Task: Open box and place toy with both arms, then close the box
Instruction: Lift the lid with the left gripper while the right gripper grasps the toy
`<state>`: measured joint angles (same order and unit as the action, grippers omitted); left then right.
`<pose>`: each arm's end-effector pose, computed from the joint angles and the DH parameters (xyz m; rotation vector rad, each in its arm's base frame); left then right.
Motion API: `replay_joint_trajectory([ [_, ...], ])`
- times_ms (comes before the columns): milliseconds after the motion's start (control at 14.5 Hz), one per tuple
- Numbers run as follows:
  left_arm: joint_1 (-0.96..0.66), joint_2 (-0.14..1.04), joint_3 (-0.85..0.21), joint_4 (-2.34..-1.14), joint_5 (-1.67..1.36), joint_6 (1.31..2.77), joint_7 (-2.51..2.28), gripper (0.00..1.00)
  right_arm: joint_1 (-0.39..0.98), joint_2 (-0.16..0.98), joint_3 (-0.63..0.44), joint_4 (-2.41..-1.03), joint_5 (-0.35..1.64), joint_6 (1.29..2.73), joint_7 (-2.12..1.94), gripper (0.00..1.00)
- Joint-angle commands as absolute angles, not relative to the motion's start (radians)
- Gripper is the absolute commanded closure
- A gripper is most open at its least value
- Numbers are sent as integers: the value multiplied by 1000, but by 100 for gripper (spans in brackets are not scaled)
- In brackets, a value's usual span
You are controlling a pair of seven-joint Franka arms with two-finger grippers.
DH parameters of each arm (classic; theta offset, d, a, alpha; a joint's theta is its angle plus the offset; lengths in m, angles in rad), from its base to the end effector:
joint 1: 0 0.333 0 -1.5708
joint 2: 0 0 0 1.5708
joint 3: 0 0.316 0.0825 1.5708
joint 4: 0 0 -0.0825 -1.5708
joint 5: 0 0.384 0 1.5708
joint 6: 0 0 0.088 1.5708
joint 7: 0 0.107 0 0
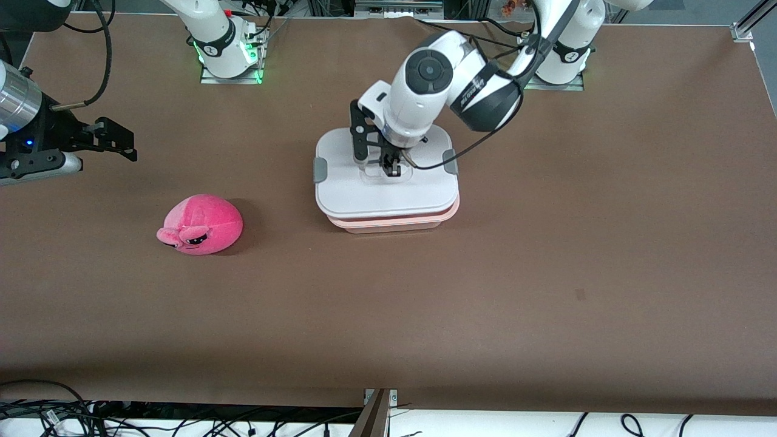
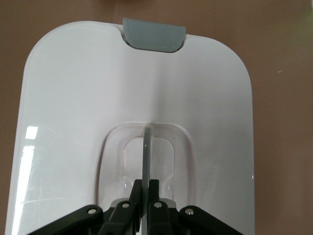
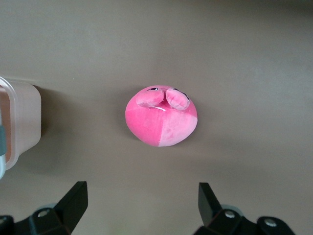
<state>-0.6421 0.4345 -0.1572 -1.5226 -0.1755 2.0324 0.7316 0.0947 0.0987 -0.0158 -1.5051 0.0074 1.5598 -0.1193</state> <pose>0.4855 -0.4908 0.4211 2.1875 -1.9218 0.1045 0.5810 0.0472 0.5984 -3.1187 -0.3100 0.0687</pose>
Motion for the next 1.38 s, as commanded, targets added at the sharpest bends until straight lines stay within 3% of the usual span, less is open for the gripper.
replay_joint_trajectory([
  [0, -631, 407, -134, -1402, -202, 1807, 769, 100, 94, 117, -14, -1541, 21, 1563, -132, 0],
  [344, -369, 308, -129, -1394, -196, 1481, 827, 100, 94, 118, -14, -1805, 25, 1842, -133, 0],
  [619, -151, 288, -135, -1393, -166, 1358, 981, 100, 94, 132, -14, -2015, 25, 2118, -133, 0],
  [1101, -69, 288, -127, -1388, -110, 1325, 1051, 100, 86, 248, -20, -2051, 25, 2281, -205, 2],
  [1170, -58, 288, -127, -1388, -109, 1325, 1054, 100, 86, 262, -20, -2051, 25, 2298, -215, 8],
  [1239, -54, 288, -127, -1388, -109, 1325, 1054, 100, 86, 270, -20, -2051, 25, 2305, -216, 21],
  [1308, -54, 288, -129, -1388, -113, 1325, 1054, 100, 84, 271, -20, -2051, 25, 2306, -222, 41],
])
